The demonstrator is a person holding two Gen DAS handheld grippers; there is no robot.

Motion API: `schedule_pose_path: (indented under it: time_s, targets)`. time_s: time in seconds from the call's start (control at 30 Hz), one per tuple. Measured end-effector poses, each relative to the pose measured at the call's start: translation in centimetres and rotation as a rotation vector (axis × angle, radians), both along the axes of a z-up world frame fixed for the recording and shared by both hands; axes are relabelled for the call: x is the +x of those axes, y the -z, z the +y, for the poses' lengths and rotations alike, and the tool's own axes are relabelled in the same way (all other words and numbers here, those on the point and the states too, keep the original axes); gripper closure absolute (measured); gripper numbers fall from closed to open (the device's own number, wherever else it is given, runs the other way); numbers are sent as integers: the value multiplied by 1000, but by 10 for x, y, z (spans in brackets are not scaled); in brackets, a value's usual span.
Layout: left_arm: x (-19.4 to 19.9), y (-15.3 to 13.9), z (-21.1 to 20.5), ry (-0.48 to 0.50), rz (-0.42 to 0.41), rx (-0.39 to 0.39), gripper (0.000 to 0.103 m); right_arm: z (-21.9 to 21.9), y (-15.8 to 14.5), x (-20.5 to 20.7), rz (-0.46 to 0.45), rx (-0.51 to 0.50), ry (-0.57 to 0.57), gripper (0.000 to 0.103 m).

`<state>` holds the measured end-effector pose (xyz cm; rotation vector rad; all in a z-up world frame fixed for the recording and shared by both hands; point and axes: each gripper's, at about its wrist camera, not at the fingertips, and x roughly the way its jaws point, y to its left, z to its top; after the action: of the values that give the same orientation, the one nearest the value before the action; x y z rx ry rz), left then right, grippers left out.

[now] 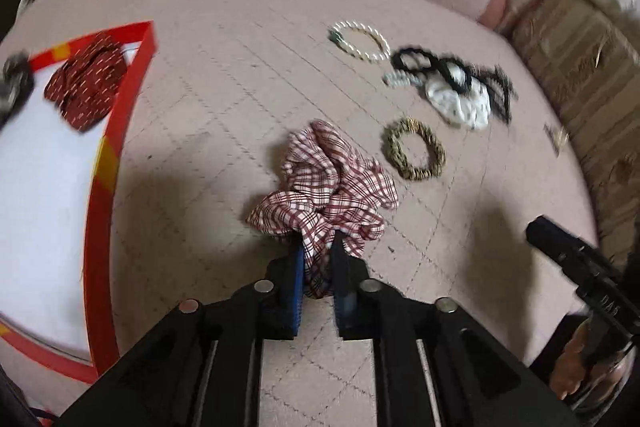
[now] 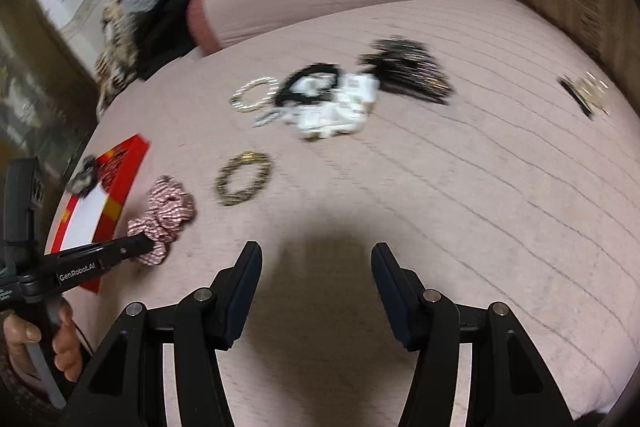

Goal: Organize jewelry
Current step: 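Hold the plaid scrunchie in left tool while right tool grasps gold beaded bracelet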

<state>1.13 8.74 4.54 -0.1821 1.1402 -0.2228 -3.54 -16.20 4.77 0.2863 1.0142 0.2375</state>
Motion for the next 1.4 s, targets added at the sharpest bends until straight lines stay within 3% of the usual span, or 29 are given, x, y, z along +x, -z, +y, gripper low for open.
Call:
schedule_pose_path:
  time_s: [0.07, 0.17, 0.3, 0.47, 0.53, 0.6, 0.63, 0.67, 0.7, 0.73, 0.77, 1.1, 1.4]
  targets:
    - [-4, -5, 9, -30, -36, -28, 66, 12, 0, 12, 1, -11, -24, 42]
    - [-5, -10, 14, -53, -89, -40, 48, 25, 7, 33, 18, -11, -42, 42]
    - [2, -6, 17, -59, -87, -74, 43, 44, 18, 60, 39, -2, -52, 42]
    - [14, 11, 7, -45, -46, -67, 43, 68, 34, 82, 56, -72, -69, 42]
    - [15, 16, 0, -39, -41, -69, 43, 73, 35, 85, 40, -95, -61, 47]
    - [12, 16, -4, -44, -54, -36, 43, 77, 35, 86, 36, -113, -59, 68]
    - [11, 17, -7, -44, -58, -11, 43, 79, 36, 87, 35, -121, -60, 75]
    - [10, 17, -10, -43, -62, 13, 50, 79, 37, 87, 36, -123, -63, 87]
    - [9, 17, -13, -38, -65, 36, 61, 79, 37, 88, 40, -118, -66, 94]
    - [8, 16, -15, -24, -57, 42, 83, 77, 37, 88, 45, -106, -67, 95]
    - [6, 15, -15, -18, -51, 32, 86, 73, 35, 87, 54, -69, -64, 95]
    - [-34, -47, -8, -53, -166, 37, 88, 56, -24, 40, -42, 30, -64, 96]
    - [-79, -89, 5, -79, -287, 120, 87, 60, -71, 2, -100, 114, -91, 96]
